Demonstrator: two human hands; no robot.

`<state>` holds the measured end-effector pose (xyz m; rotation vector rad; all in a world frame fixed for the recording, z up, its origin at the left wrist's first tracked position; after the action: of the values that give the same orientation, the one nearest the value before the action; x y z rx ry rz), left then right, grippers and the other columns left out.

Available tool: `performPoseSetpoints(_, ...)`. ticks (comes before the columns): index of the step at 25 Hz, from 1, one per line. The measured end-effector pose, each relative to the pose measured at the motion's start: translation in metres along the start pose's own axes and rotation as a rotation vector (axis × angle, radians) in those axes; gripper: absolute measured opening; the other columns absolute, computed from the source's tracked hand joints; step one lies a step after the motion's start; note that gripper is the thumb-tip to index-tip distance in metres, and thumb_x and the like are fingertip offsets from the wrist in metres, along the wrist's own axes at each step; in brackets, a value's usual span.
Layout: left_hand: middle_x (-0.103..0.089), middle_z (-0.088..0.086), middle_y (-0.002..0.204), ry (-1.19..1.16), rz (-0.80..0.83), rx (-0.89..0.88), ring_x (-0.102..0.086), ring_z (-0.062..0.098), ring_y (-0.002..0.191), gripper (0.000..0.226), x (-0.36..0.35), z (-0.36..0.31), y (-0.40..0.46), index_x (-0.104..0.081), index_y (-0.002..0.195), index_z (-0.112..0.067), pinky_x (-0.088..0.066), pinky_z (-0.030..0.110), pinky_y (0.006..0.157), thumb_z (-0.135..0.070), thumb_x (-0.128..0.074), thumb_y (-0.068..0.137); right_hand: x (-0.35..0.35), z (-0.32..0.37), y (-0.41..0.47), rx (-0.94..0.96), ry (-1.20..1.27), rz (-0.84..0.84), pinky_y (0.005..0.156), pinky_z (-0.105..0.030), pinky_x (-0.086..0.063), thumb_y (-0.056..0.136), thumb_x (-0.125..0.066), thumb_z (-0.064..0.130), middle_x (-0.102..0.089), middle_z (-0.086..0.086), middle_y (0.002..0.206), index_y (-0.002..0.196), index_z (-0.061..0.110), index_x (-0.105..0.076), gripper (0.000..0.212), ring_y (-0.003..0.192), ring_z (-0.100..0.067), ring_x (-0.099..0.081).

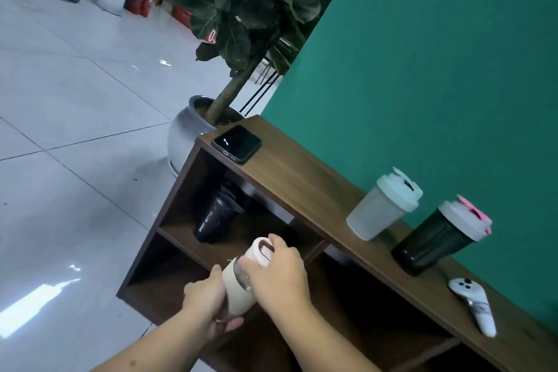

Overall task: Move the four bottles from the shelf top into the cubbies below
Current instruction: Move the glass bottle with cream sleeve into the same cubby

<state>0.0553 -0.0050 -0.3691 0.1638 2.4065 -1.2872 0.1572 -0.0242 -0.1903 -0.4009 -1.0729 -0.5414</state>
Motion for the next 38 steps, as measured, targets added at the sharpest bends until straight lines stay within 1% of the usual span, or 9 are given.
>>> performPoseSetpoints(4, -0.075, 0.026, 0.102, 0.109, -0.079, -0.181, -0.077, 0.040, 0.061, 0.040, 0.001, -0.022, 0.049, -0.062, 0.125, -0.009, -0.054, 0.030, 0.043, -0.040, -0.051, 0.103, -0.034, -0.007, 0.048, -0.008, 0.055, -0.063, 0.090, -0.037, -0.055, 0.081, -0.073, 0.052, -0.049, -0.005, 0.137, 0.153, 0.029, -0.040, 0.083, 0.113, -0.027, -0.062)
performPoseSetpoints(8, -0.074, 0.009, 0.094, 0.079, -0.036, -0.277, -0.072, 0.030, 0.087, 0.035, -0.032, -0.042, 0.080, -0.070, 0.122, -0.009, -0.060, 0.038, 0.079, -0.032, -0.053, 0.103, -0.037, -0.014, 0.099, -0.030, 0.014, -0.182, 0.082, -0.036, -0.053, 0.080, -0.077, 0.052, -0.054, -0.012, 0.135, 0.149, 0.023, -0.042, 0.083, 0.109, -0.032, -0.065)
performPoseSetpoints(13, -0.074, 0.000, 0.052, -0.086, 0.150, -0.111, -0.069, 0.011, 0.041, 0.056, -0.076, -0.041, 0.091, -0.071, 0.098, -0.012, -0.049, 0.018, 0.040, -0.052, -0.034, 0.109, -0.036, -0.030, 0.137, -0.073, 0.009, -0.208, 0.082, -0.035, -0.050, 0.080, -0.079, 0.052, -0.059, -0.014, 0.129, 0.131, 0.018, -0.057, 0.065, 0.106, -0.032, -0.066)
performPoseSetpoints(18, -0.083, 0.009, 0.095, -0.102, 0.173, -0.087, -0.074, 0.020, 0.085, 0.077, -0.085, -0.040, 0.111, -0.076, 0.107, -0.008, -0.058, 0.029, 0.071, -0.064, -0.023, 0.106, -0.041, -0.034, 0.152, -0.051, -0.012, -0.199, 0.078, -0.032, -0.045, 0.082, -0.077, 0.051, -0.063, -0.014, 0.123, 0.129, 0.020, -0.062, 0.058, 0.104, -0.031, -0.066)
performPoseSetpoints(21, -0.081, -0.002, 0.074, -0.107, 0.208, -0.037, -0.071, 0.014, 0.081, 0.069, -0.091, -0.036, 0.109, -0.074, 0.097, -0.013, -0.055, 0.025, 0.068, -0.060, -0.023, 0.108, -0.043, -0.038, 0.160, -0.054, 0.005, -0.209, 0.077, -0.031, -0.049, 0.083, -0.076, 0.053, -0.068, -0.014, 0.120, 0.127, 0.017, -0.063, 0.059, 0.102, -0.031, -0.068)
performPoseSetpoints(27, -0.076, 0.000, 0.116, -0.072, 0.220, -0.093, -0.068, 0.012, 0.100, 0.068, -0.088, -0.041, 0.110, -0.070, 0.115, -0.017, -0.053, 0.039, 0.105, -0.070, -0.029, 0.102, -0.048, -0.042, 0.164, -0.070, -0.040, -0.150, 0.081, -0.035, -0.049, 0.086, -0.075, 0.049, -0.059, -0.017, 0.135, 0.145, 0.016, -0.049, 0.072, 0.114, -0.035, -0.065)
performPoseSetpoints(32, -0.083, 0.003, 0.073, 0.040, 0.211, -0.139, -0.078, 0.016, 0.059, 0.060, -0.079, -0.043, 0.070, -0.073, 0.113, -0.014, -0.057, 0.024, 0.048, -0.059, -0.035, 0.106, -0.052, -0.038, 0.131, 0.004, -0.102, -0.128, 0.106, -0.046, -0.047, 0.084, -0.078, 0.040, -0.034, -0.017, 0.156, 0.155, 0.027, -0.028, 0.088, 0.142, -0.037, -0.039)
performPoseSetpoints(35, -0.082, 0.011, 0.102, 0.030, 0.234, -0.151, -0.077, 0.026, 0.086, 0.058, -0.079, -0.041, 0.034, -0.071, 0.124, -0.013, -0.056, 0.032, 0.063, -0.058, -0.039, 0.105, -0.042, -0.035, 0.091, 0.082, -0.022, -0.112, 0.113, -0.046, -0.043, 0.087, -0.075, 0.034, -0.022, -0.010, 0.167, 0.156, 0.028, -0.029, 0.083, 0.150, -0.033, -0.031)
performPoseSetpoints(38, -0.079, 0.010, 0.104, 0.073, 0.285, -0.188, -0.074, 0.025, 0.085, 0.060, -0.093, -0.034, -0.010, -0.070, 0.129, -0.013, -0.056, 0.030, 0.054, -0.059, -0.042, 0.103, 0.004, -0.036, 0.040, 0.143, 0.116, -0.114, 0.101, -0.027, -0.045, 0.091, -0.071, 0.030, -0.042, 0.004, 0.155, 0.150, 0.030, -0.042, 0.066, 0.135, -0.019, -0.051)
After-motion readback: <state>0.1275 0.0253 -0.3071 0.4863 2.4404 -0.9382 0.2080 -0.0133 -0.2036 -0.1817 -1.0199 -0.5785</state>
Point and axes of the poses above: each hand's wrist, its own y-axis towards the middle knuckle, its own x-axis out of the back of the hand, z = x × y, the point moved 10 cm from there along y, towards the middle knuckle
